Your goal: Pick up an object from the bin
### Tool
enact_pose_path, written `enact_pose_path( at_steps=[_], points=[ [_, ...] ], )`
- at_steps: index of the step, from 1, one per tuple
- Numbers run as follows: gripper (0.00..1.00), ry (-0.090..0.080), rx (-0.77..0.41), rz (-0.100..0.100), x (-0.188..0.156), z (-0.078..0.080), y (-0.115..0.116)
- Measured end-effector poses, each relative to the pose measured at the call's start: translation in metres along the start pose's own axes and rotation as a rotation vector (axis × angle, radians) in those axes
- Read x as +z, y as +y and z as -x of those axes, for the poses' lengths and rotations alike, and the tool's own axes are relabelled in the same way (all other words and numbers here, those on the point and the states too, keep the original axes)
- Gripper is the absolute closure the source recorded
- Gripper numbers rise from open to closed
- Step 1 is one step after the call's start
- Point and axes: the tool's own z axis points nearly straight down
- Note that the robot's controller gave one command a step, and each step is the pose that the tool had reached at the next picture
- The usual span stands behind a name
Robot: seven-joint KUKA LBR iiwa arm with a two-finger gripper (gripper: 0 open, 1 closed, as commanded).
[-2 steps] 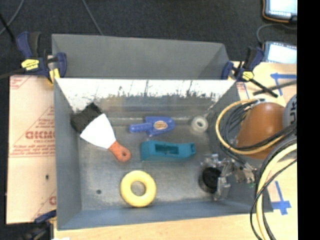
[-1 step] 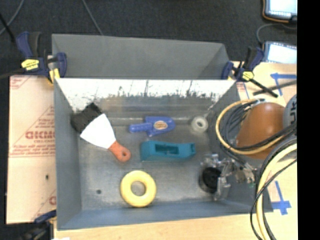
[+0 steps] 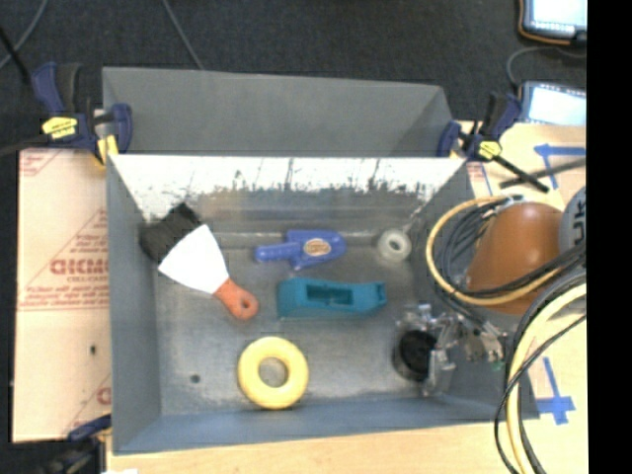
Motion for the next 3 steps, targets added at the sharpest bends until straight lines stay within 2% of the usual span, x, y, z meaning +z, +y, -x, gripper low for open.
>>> enact_pose_path(
  at_steps=[3],
  points=[
    [1.0,0.0,-0.002,0.0,0.0,0.0,0.0]
  ],
)
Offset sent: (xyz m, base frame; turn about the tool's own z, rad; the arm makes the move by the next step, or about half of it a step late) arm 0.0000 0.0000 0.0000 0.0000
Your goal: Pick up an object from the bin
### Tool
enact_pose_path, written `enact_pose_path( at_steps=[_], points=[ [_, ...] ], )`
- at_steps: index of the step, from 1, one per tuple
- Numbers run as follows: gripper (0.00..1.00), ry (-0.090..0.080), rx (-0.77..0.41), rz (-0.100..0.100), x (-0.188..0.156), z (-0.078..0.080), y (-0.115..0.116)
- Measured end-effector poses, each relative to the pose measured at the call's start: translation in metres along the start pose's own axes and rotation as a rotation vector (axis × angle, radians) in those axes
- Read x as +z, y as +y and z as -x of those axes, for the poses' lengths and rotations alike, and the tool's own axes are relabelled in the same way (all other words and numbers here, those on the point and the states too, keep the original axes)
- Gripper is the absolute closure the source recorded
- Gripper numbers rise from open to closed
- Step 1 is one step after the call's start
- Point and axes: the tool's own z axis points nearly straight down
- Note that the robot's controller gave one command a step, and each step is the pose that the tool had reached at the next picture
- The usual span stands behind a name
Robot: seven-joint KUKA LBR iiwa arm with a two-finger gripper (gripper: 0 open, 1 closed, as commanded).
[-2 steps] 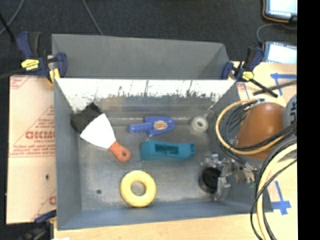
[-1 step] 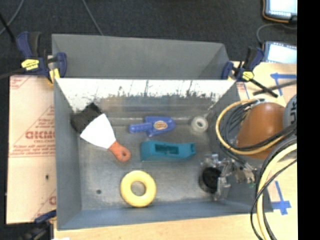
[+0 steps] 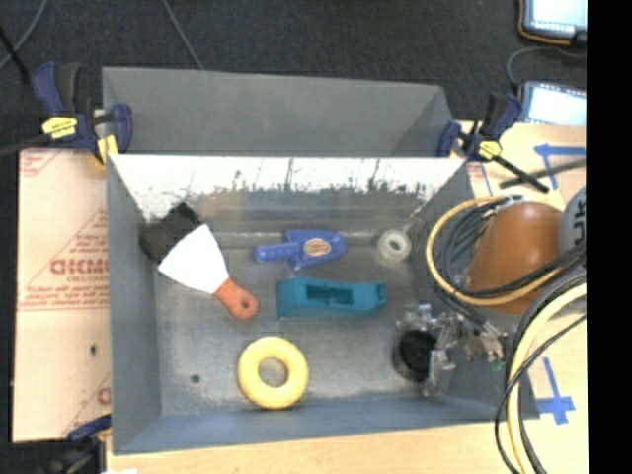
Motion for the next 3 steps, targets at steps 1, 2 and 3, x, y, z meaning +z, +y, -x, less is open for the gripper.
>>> enact_pose_path(
  at_steps=[1,2,3],
  points=[
    [0.0,0.0,0.0,0.0,0.0,0.0,-0.0001],
    [1.0,0.0,-0.001,0.0,0.0,0.0,-0.0001],
    [1.0,0.0,-0.001,0.0,0.0,0.0,-0.0001]
  ],
)
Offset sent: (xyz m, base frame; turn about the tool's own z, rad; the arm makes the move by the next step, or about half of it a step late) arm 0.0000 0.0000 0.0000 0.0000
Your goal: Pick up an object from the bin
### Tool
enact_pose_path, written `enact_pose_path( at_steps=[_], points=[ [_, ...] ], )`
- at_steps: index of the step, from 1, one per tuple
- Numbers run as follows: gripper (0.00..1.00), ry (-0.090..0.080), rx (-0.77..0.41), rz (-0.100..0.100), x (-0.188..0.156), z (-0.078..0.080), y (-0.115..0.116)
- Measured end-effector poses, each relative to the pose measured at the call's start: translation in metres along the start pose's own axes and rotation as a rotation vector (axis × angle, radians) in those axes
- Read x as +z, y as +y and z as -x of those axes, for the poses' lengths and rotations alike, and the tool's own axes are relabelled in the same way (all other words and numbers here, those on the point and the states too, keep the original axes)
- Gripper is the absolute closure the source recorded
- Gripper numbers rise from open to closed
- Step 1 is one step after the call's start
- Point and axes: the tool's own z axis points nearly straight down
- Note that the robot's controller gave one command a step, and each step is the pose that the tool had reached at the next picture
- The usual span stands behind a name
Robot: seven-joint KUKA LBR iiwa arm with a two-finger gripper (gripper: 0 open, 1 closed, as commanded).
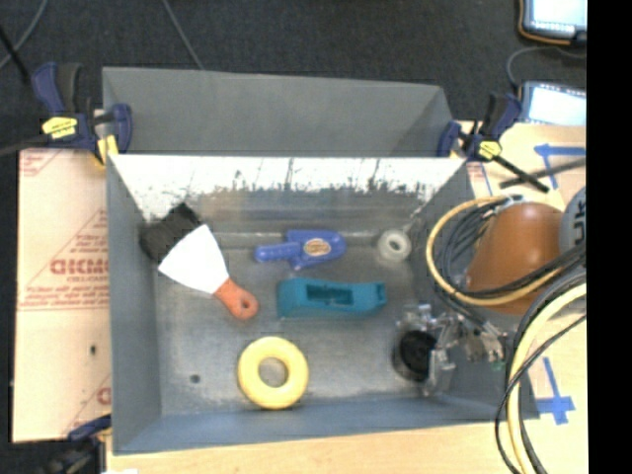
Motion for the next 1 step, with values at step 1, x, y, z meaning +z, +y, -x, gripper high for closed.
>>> enact_pose_path(
  at_steps=[1],
  points=[
    [0.0,0.0,0.0,0.0,0.0,0.0,0.0]
  ],
)
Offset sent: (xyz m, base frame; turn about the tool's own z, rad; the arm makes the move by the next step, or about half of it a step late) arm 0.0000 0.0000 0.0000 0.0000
